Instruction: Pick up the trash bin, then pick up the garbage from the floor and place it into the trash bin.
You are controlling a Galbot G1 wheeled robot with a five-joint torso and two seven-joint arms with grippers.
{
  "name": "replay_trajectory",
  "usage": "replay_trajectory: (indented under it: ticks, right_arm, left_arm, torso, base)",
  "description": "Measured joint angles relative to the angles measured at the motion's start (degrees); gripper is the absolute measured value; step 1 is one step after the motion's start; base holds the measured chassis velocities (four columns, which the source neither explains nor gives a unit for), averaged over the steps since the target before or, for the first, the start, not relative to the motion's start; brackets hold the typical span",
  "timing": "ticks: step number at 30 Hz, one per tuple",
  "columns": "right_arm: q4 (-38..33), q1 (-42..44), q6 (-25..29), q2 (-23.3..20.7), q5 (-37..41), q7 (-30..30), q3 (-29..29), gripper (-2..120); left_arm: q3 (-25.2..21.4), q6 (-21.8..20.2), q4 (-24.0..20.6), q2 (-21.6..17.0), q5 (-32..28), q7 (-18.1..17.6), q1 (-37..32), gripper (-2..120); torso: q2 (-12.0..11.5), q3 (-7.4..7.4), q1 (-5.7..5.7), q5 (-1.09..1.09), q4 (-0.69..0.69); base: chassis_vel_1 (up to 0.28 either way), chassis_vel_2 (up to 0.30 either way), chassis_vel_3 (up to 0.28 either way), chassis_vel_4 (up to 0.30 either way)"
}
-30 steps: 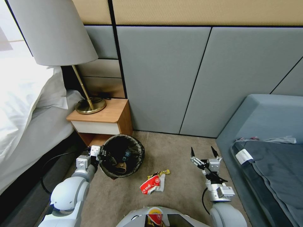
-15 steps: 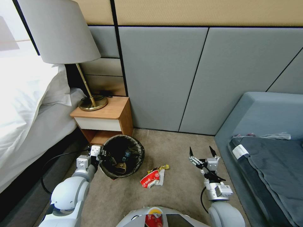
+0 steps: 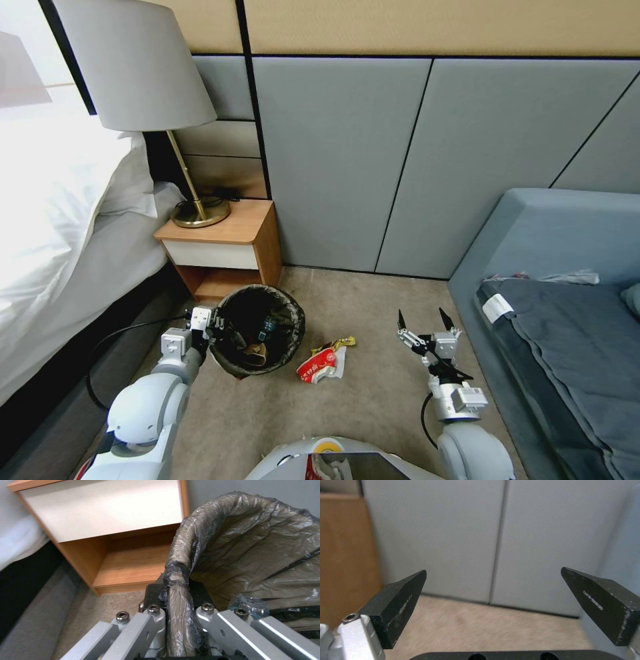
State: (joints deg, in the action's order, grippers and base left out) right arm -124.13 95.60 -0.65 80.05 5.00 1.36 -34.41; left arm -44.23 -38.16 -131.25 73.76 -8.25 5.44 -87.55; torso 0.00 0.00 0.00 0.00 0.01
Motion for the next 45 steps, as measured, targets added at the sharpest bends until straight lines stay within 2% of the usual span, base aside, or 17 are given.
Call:
replay_trajectory:
  ticks: [6, 8, 9, 10, 11, 12, 14, 15, 17, 21, 24, 25, 28, 30, 33, 40, 45]
  right_arm:
    - [3.0, -4.8, -5.3, -5.6, 5.6, 2.8, 3.0, 100]
    - [4.8, -7.5, -6.8, -8.7, 8.2, 4.3, 4.5, 100]
    - [7.4, -10.5, -7.7, -12.8, 11.0, 5.4, 6.6, 100]
    - [7.4, -10.5, -7.7, -12.8, 11.0, 5.4, 6.6, 100]
    - [9.6, -12.8, -8.3, -15.9, 13.0, 6.9, 8.1, 100]
    - [9.6, -12.8, -8.3, -15.9, 13.0, 6.9, 8.1, 100]
    - [13.8, -17.6, -9.5, -21.3, 16.6, 10.0, 11.6, 100]
    - [13.8, -17.6, -9.5, -21.3, 16.6, 10.0, 11.6, 100]
    - [18.2, -22.5, -10.3, -24.5, 18.8, 13.8, 14.8, 100]
    - [20.4, -24.3, -10.8, -26.1, 18.9, 17.1, 15.8, 100]
    - [24.3, -27.2, -11.5, -27.7, 18.1, 23.2, 17.8, 100]
    - [24.3, -27.2, -11.5, -27.7, 18.1, 23.2, 17.8, 100]
    - [29.6, -31.0, -11.5, -28.1, 15.2, 29.4, 20.0, 100]
    - [31.1, -32.1, -11.5, -28.1, 14.5, 30.8, 20.7, 100]
    - [37.3, -36.5, -11.5, -27.3, 11.2, 35.6, 24.0, 100]
    - [44.0, -42.2, -10.3, -26.1, 5.5, 41.7, 29.7, 100]
    - [47.5, -45.5, -9.5, -24.4, 2.7, 42.5, 33.8, 100]
  left_arm:
    - [-1.9, -0.2, -0.5, 0.1, -0.4, 0.7, -0.4, 4]
    - [-2.6, -0.2, -0.7, 0.2, -0.5, 0.9, -0.8, 4]
    - [-3.1, -0.2, -0.9, 0.4, -0.6, 1.0, -1.2, 4]
    - [-3.1, -0.2, -0.9, 0.4, -0.6, 1.0, -1.2, 4]
    - [-3.3, -0.2, -1.1, 0.7, -0.6, 1.0, -1.3, 4]
    - [-3.3, -0.2, -1.1, 0.7, -0.6, 1.0, -1.3, 4]
    - [-3.7, -0.2, -1.6, 1.0, -0.7, 1.0, -1.5, 4]
    - [-3.7, -0.2, -1.6, 1.0, -0.7, 1.0, -1.5, 4]
    - [-3.7, -0.3, -1.9, 0.8, -0.9, 0.9, -1.3, 4]
    - [-2.8, -0.6, -1.7, -0.1, -1.3, 0.6, -0.4, 4]
    - [-2.5, -0.6, -1.5, -0.3, -1.4, 0.6, -0.5, 4]
    - [-2.5, -0.6, -1.5, -0.3, -1.4, 0.6, -0.5, 4]
    - [-2.5, -0.7, -1.7, -0.2, -1.3, 0.5, -0.6, 4]
    - [-2.5, -0.7, -1.8, -0.2, -1.3, 0.5, -0.5, 4]
    - [-2.3, -0.9, -2.4, -0.1, -1.3, 0.2, -0.5, 4]
    - [-2.1, -1.0, -2.6, 0.3, -1.0, 0.0, -0.4, 4]
    - [-2.0, -1.1, -2.8, 0.3, -1.0, -0.1, -0.2, 4]
  torso:
    - [0.0, 0.00, 0.00, 0.00, -0.02]
    - [0.0, 0.00, 0.00, 0.01, -0.01]
    - [0.0, 0.00, 0.00, 0.00, 0.00]
    - [0.0, 0.00, 0.00, 0.00, 0.00]
    - [0.0, 0.00, 0.00, 0.01, 0.00]
    - [0.0, 0.00, 0.00, 0.01, 0.00]
    - [0.0, 0.00, 0.00, 0.00, 0.00]
    - [0.0, 0.00, 0.00, 0.00, 0.00]
    - [0.0, 0.00, 0.00, 0.01, 0.03]
    - [0.0, 0.00, 0.00, 0.00, -0.02]
    - [0.0, 0.00, 0.00, -0.01, -0.04]
    - [0.0, 0.00, 0.00, -0.01, -0.04]
    - [0.0, 0.00, 0.00, 0.00, 0.00]
    - [0.0, 0.00, 0.00, 0.00, 0.00]
    - [0.0, 0.00, 0.00, 0.00, -0.01]
    - [0.0, 0.00, 0.00, -0.01, 0.00]
    - [0.0, 0.00, 0.00, -0.01, -0.01]
  base:
    - [0.000, 0.000, 0.000, 0.000]
    - [0.000, 0.000, 0.000, 0.000]
    - [0.000, 0.000, 0.000, 0.000]
    - [0.000, 0.000, 0.000, 0.000]
    - [0.000, 0.000, 0.000, 0.000]
    - [0.000, 0.000, 0.000, 0.000]
    - [0.000, 0.000, 0.000, 0.000]
    - [0.000, 0.000, 0.000, 0.000]
    - [0.000, 0.000, 0.000, 0.000]
    - [0.000, 0.000, 0.000, 0.000]
    - [0.000, 0.000, 0.000, 0.000]
    - [0.000, 0.000, 0.000, 0.000]
    - [0.000, 0.000, 0.000, 0.000]
    - [0.000, 0.000, 0.000, 0.000]
    - [0.000, 0.000, 0.000, 0.000]
    - [0.000, 0.000, 0.000, 0.000]
    - [0.000, 0.000, 0.000, 0.000]
